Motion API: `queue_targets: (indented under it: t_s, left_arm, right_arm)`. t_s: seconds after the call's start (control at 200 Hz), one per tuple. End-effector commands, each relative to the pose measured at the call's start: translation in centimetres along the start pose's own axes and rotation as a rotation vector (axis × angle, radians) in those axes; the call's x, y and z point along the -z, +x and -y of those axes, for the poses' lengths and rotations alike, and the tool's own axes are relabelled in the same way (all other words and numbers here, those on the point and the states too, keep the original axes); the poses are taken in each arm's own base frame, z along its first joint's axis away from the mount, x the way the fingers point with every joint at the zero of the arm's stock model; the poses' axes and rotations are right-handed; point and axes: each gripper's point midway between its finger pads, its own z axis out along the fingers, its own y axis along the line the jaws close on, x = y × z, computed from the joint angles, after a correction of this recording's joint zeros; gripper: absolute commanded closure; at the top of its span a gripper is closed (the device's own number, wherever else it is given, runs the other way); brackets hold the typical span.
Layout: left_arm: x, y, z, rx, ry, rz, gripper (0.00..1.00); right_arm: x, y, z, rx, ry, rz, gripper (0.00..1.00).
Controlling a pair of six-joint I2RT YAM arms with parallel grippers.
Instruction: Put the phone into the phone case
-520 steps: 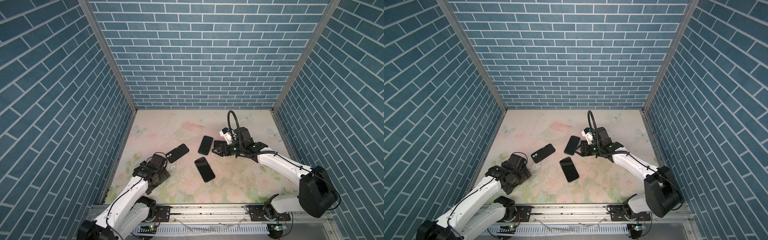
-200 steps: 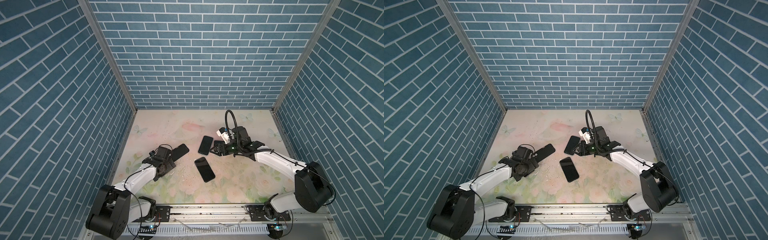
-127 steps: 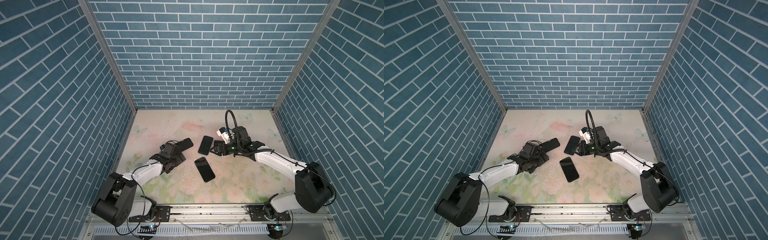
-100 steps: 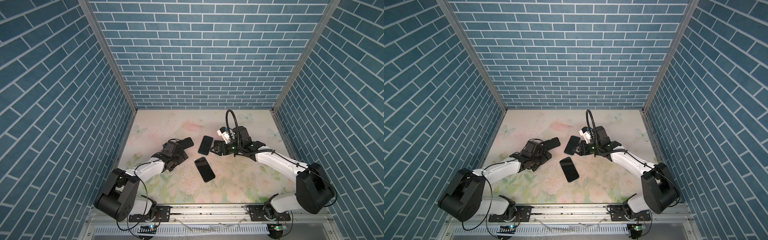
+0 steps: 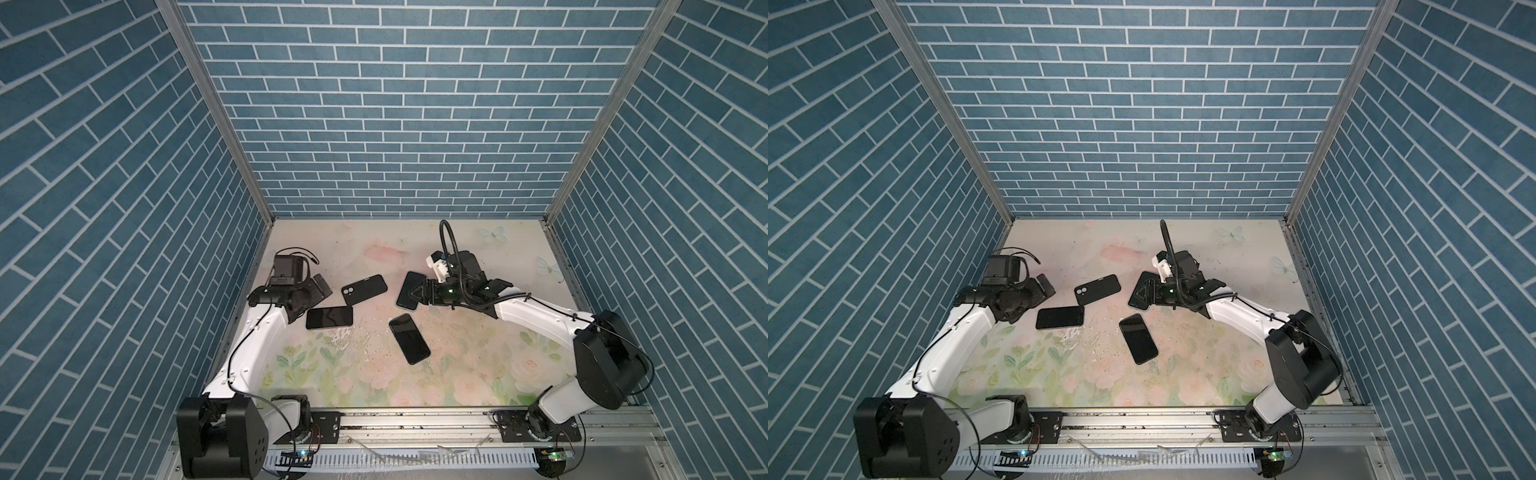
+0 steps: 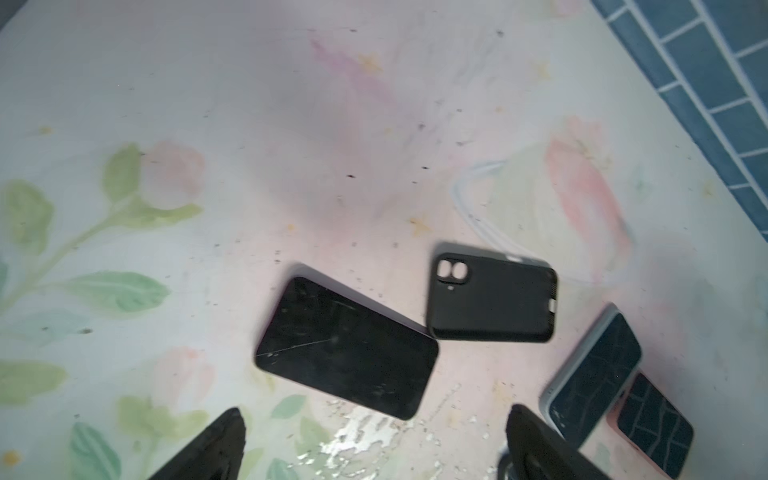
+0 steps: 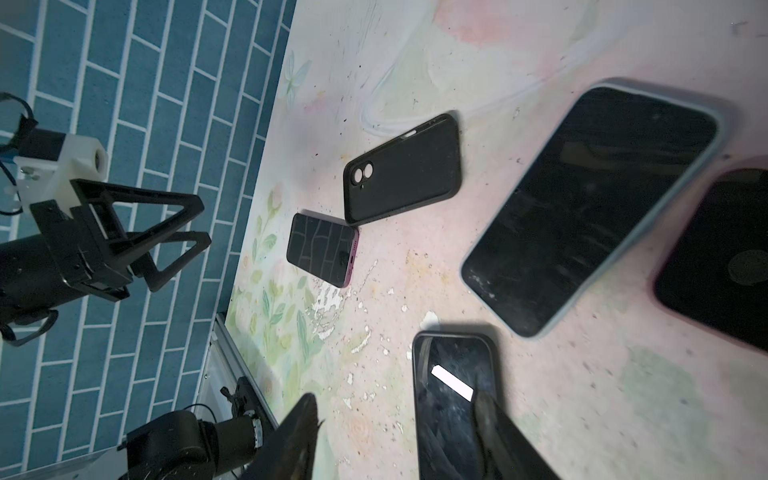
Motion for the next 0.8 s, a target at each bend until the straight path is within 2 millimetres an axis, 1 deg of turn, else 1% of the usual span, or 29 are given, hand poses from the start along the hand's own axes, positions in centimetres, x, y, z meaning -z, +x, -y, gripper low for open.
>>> queue_targets:
  t_s: [0.0, 0.065, 0.19, 0.235, 0.275, 0.32, 0.42, 0.545, 0.61, 0.635, 0.645, 0.66, 0.795]
  left_arm:
    - [-1.9, 2.5, -3.1, 0.015, -0.038, -0.161, 0.0]
    - [-3.2, 2.4, -2.6, 0.021, 0.014, -0.195, 0.0]
    - [-5.6, 2.0, -3.4, -0.001, -0.014, -0.248, 0.0]
    - [-6.4, 1.9, -3.5, 0.002, 0.002, -0.261, 0.0]
    - [-7.0, 1.8, -3.7, 0.021, 0.012, -0.273, 0.0]
    - [-7.7, 1.8, -3.6, 0.039, 0.043, -0.289, 0.01]
    - [-8.7, 1.9, -3.6, 0.033, 0.055, -0.316, 0.0]
    - [-9.4, 2.5, -3.7, 0.029, 0.062, -0.346, 0.0]
    - [-9.7, 2.7, -3.8, 0.02, 0.064, -0.353, 0.0]
    - [-9.8, 2.8, -3.8, 0.018, 0.067, -0.359, 0.0]
    - [-9.8, 2.8, -3.8, 0.019, 0.067, -0.362, 0.0]
    - [-9.9, 2.9, -3.7, 0.017, 0.071, -0.364, 0.01]
    - [-10.4, 3.3, -3.2, 0.027, 0.111, -0.39, 0.0]
  right_arm:
    - [-2.3, -1.2, -1.9, -0.051, -0.017, 0.025, 0.38]
    - [-4.4, -0.7, -2.5, -0.068, -0.023, -0.006, 0.36]
    - [-7.9, 0.0, -3.4, -0.093, -0.032, -0.055, 0.33]
    - [-8.9, 0.3, -3.8, -0.097, -0.036, -0.072, 0.32]
    - [-9.7, 0.3, -3.8, -0.103, -0.031, -0.076, 0.31]
    - [-10.7, 0.5, -4.1, -0.101, -0.029, -0.085, 0.31]
    - [-12.9, 0.9, -4.2, -0.102, -0.019, -0.106, 0.3]
    - [-15.4, 1.7, -3.7, -0.114, -0.004, -0.138, 0.3]
    - [-16.5, 2.1, -3.6, -0.115, 0.0, -0.15, 0.3]
    - [-16.5, 1.8, -3.8, -0.116, -0.003, -0.145, 0.3]
    - [-17.1, 2.3, -3.0, -0.125, 0.012, -0.157, 0.3]
    - [-17.6, 2.6, -2.6, -0.129, 0.018, -0.165, 0.3]
    - [-19.1, 3.3, -1.7, -0.152, 0.031, -0.188, 0.3]
